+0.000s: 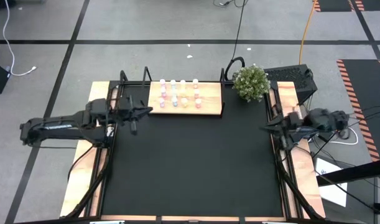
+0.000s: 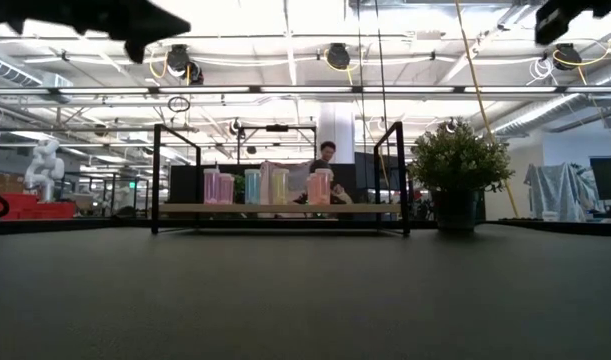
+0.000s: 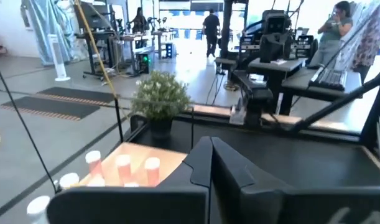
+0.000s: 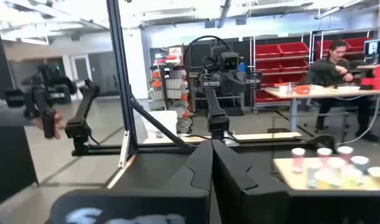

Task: Pick and place medicine bottles onto shelf by color
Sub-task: Return to Home Position

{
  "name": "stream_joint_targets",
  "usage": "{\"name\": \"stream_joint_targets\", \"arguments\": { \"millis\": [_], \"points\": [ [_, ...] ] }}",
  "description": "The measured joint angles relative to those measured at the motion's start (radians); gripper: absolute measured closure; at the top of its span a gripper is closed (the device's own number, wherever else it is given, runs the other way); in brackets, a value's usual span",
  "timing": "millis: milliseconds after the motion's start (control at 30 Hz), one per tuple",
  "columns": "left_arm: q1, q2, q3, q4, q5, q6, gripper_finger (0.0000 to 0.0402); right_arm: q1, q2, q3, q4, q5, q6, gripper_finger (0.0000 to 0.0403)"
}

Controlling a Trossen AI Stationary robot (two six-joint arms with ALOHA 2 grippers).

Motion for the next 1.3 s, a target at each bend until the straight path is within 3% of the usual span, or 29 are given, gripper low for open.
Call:
{"name": "stream_joint_targets", "arguments": {
  "millis": [167, 333, 567, 700, 833, 1100, 1300],
  "points": [
    [0.001, -0.17, -0.128, -0.013, 0.029, 0.021, 0.0389, 0.0, 0.036, -0.188, 0.244, 0.003, 0.036, 0.0402],
    [0.002, -0.341, -0.193, -0.069, 0.047, 0.066, 0.0398, -0.001, 0.049, -0.346, 0.479, 0.086, 0.05, 0.0403],
    [0.025, -0.582, -0.194, -0.289, 0.048, 0.102, 0.0386, -0.014, 0.047, -0.433, 0.568, 0.097, 0.165, 0.0403],
    [0.025, -0.587, -0.197, -0.325, 0.098, 0.057, 0.0397, -0.046, 0.045, -0.434, 0.533, 0.067, 0.177, 0.0403],
    [0.025, -0.579, -0.25, -0.249, 0.148, 0.005, 0.0394, -0.095, 0.026, -0.433, 0.526, 0.046, 0.177, 0.0403],
    [0.025, -0.58, -0.497, 0.228, 0.159, -0.161, 0.0398, -0.175, -0.027, -0.433, 0.42, 0.016, 0.079, 0.0403],
    [0.025, -0.571, -0.501, 0.176, 0.157, -0.095, 0.0389, -0.217, -0.016, -0.469, 0.456, -0.137, 0.13, 0.0403]
  ]
}}
